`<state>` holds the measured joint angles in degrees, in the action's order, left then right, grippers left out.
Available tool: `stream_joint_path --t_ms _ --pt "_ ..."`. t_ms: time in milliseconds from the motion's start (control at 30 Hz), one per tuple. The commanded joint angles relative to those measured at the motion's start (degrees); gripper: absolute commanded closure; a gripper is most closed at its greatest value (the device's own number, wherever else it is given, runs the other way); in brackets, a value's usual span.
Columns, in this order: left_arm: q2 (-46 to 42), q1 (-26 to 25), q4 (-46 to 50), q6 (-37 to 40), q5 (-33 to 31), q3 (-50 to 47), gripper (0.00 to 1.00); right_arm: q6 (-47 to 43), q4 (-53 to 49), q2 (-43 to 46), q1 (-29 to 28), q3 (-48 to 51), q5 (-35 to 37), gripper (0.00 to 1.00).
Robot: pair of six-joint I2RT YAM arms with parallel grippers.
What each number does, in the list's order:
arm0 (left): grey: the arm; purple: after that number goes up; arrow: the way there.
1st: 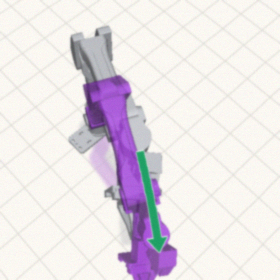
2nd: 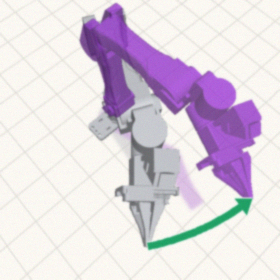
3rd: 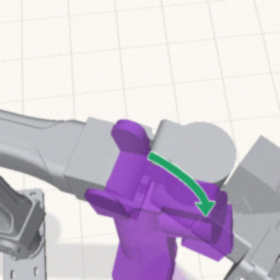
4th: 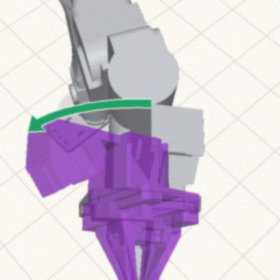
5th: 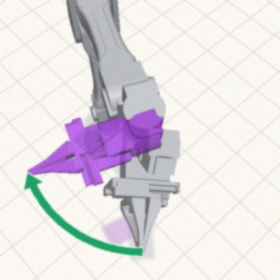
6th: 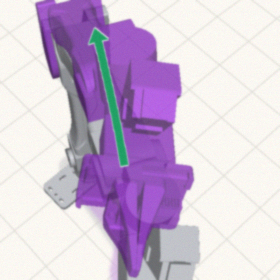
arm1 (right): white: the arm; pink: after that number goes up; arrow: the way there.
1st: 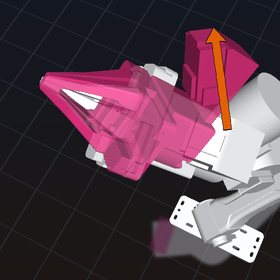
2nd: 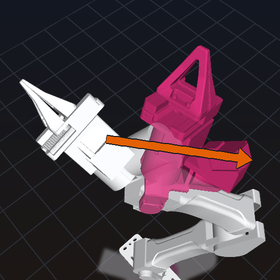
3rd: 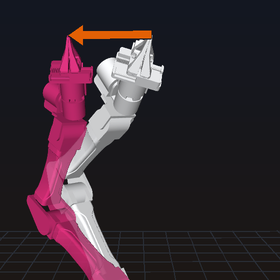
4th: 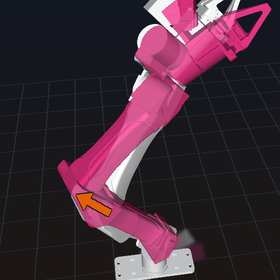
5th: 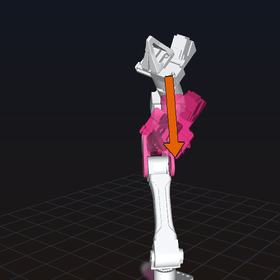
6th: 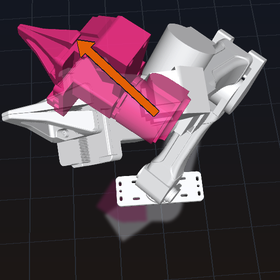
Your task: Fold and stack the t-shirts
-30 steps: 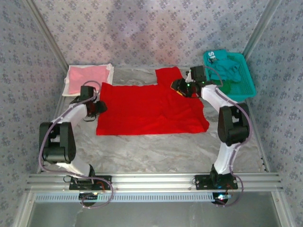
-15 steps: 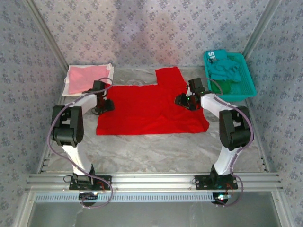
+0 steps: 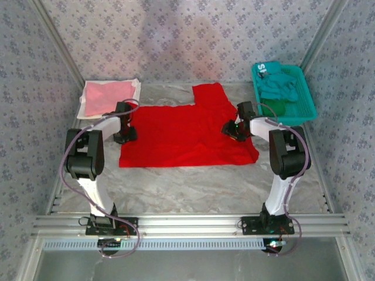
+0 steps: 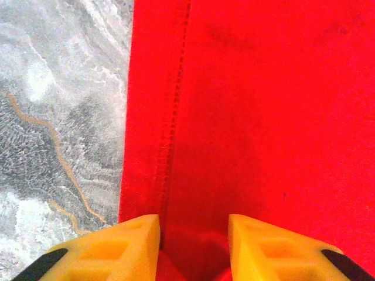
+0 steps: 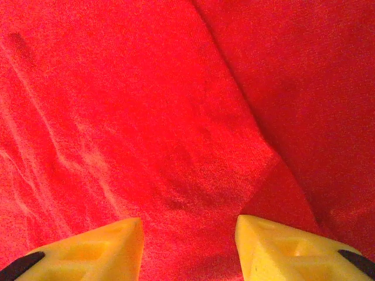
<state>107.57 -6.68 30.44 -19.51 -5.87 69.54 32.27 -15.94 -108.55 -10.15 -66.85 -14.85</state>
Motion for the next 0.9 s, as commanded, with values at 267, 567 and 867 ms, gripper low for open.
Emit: stream_joint_path --t_ms 267,567,867 --pt "-3.51 -0.53 1.39 0.13 -0.50 -2.72 0.77 1.24 0.06 -0.94 0.96 1.44 0.70 0.52" --pt "-2.61 -0.55 0.16 0.35 -1.14 -2.74 0.93 1.83 0.55 -1.35 1.52 1.87 0.41 0.51" --pt "-4.68 -0.31 1.03 0.09 -3.70 -0.86 1.00 3.01 1.23 -1.63 2.77 3.04 0.33 0.51"
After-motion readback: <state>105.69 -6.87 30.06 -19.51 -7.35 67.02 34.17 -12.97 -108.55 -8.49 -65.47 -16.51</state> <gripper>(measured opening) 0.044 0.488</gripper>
